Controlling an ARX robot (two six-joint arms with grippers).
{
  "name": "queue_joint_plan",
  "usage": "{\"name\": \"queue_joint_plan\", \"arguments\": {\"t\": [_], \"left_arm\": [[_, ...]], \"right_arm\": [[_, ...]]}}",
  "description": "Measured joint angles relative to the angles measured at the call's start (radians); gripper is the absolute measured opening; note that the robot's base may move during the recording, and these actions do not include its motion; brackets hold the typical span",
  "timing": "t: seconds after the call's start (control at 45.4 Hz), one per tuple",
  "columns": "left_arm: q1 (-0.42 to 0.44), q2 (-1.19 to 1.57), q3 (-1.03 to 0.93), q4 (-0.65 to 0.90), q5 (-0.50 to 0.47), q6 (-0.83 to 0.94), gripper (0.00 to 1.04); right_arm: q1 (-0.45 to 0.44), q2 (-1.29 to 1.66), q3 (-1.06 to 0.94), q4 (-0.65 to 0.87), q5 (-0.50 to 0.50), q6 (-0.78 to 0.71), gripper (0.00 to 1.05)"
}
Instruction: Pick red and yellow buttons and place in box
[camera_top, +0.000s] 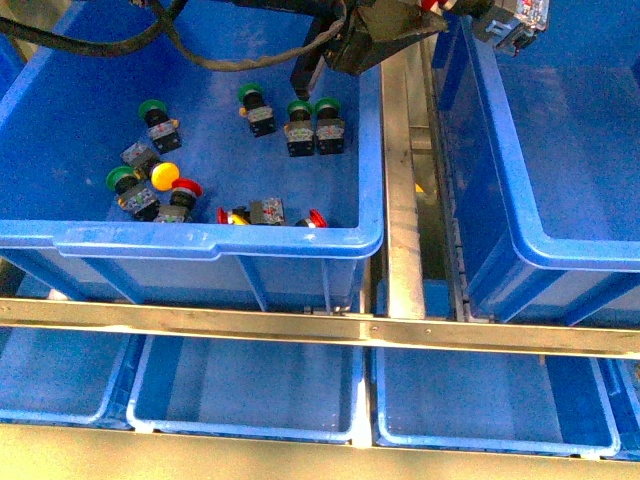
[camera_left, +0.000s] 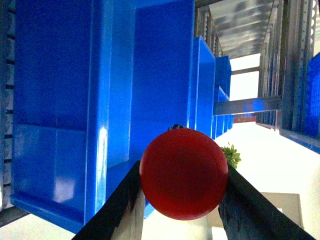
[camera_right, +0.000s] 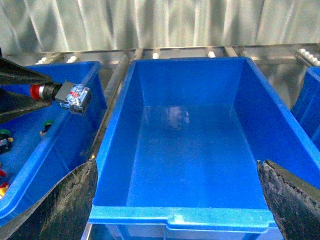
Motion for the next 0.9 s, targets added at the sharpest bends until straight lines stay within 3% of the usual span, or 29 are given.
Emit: {"name": "queue_joint_plan", "arguments": {"t": [0.242,0.353,0.441,0.617,0.904], "left_arm": [[-0.006,0.039,0.039,0.031,-0.028,-0.048,0.33],[-0.011,0.04,0.043,0.037,-0.029,-0.053,0.33],[-0.014,0.04,0.044,0.036,-0.03,-0.053,0.33],[-0.024,0.04,0.047,0.023,-0.033,-0.051,0.33],[-0.024,0.04,0.047,0.018,-0.037,-0.048,0.33]], "right_arm": [[0.0,0.0,0.0,0.0,0.0,0.0,0.97],[0.046,0.156,0.097,-0.222,0.061,-0.085,0.97],[0.097,0.335,0.148,-0.231,0.051,-0.156,0.97],[0.183,0.697,0.229,0.053,-0.027,-0.349,0.97],[0.19,1.113,0.378,0.362,-0.138,-0.532,0.97]]}}
